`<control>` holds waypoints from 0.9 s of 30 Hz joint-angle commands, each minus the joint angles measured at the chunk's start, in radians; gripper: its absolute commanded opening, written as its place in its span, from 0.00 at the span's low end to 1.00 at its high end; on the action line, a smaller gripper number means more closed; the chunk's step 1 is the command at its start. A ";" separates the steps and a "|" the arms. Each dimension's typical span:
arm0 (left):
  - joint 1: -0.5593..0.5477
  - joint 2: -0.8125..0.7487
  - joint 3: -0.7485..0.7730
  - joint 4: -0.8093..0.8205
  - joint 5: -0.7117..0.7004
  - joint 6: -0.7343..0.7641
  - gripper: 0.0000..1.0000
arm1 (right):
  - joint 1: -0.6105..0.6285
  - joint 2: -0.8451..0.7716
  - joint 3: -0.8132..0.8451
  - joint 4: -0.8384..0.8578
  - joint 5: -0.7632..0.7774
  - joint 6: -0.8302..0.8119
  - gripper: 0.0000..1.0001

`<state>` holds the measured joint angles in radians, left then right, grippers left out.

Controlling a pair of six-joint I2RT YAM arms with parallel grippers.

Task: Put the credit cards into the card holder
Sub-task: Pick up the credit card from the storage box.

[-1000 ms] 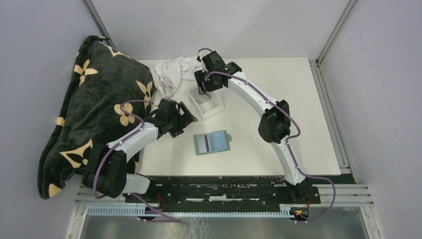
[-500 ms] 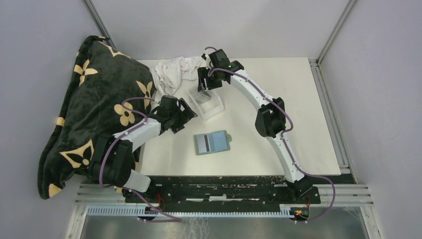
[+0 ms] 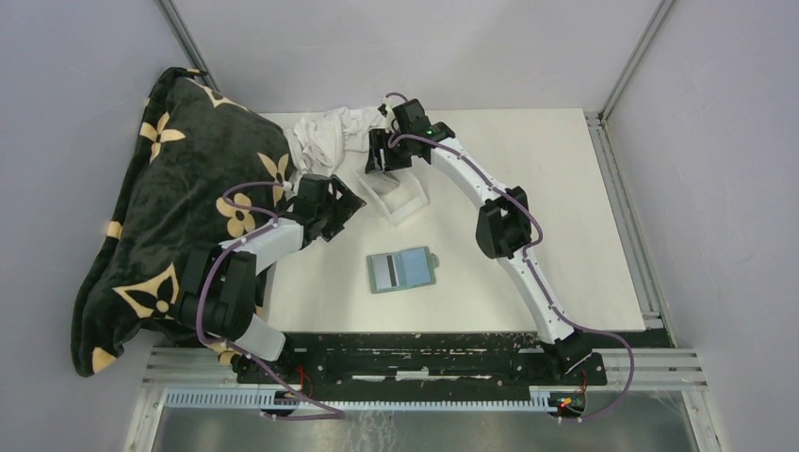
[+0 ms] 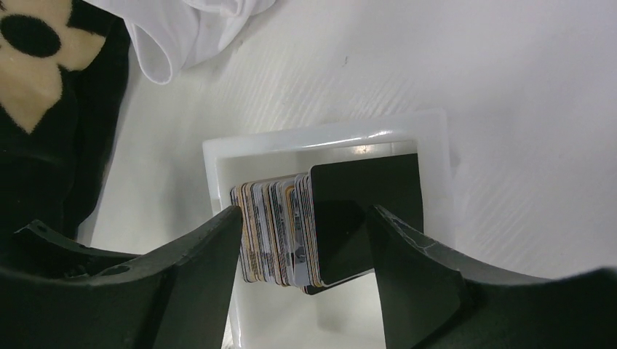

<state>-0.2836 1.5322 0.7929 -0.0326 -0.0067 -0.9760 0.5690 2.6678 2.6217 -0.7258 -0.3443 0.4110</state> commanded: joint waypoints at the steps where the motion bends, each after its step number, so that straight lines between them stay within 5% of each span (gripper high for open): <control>1: 0.029 0.027 0.007 0.131 -0.044 -0.062 1.00 | -0.005 0.024 0.060 0.064 -0.009 0.021 0.70; 27: 0.036 0.380 0.366 -0.139 -0.049 -0.026 0.98 | 0.018 -0.003 -0.043 0.006 -0.056 -0.022 0.55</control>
<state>-0.2333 1.8580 1.1122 -0.1101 -0.0509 -1.0389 0.5610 2.6827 2.6194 -0.6853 -0.3637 0.4030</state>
